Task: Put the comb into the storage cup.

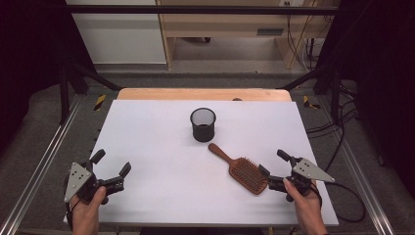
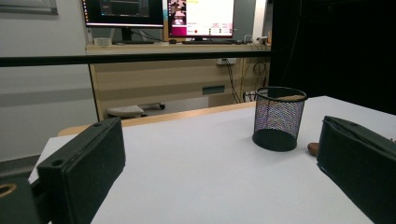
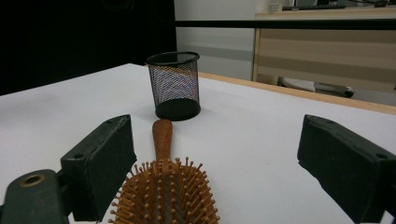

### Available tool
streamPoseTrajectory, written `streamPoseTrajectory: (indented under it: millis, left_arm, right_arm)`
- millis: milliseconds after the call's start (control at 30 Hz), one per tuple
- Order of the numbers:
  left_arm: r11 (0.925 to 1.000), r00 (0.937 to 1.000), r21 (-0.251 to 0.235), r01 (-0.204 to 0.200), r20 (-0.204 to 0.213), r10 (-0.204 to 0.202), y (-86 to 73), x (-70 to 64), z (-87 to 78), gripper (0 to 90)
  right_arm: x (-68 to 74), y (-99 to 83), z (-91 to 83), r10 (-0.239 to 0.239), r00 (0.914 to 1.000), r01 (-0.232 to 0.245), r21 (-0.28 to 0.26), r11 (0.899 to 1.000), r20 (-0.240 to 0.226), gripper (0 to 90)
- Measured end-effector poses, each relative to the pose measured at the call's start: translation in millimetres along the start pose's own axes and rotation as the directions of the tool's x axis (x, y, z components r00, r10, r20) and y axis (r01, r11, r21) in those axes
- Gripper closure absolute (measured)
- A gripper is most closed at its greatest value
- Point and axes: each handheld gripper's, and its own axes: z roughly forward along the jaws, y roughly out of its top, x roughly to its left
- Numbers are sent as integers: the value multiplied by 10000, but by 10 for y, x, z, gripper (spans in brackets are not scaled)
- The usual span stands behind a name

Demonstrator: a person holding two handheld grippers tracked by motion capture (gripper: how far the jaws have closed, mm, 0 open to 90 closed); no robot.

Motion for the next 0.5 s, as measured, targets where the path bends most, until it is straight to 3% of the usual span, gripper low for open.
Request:
streamPoseTrajectory:
  millis: [267,500]
  left_arm:
    - [10000,10000,52,-50,28,50,-5,-12,7,15]
    - [10000,10000,86,-30,34,29,-7,-11,6,15]
  right_arm:
    - [8,-19,7,222,9997,-224,255,9994,98,95]
    - [107,8,29,160,9999,-157,512,9986,-41,75]
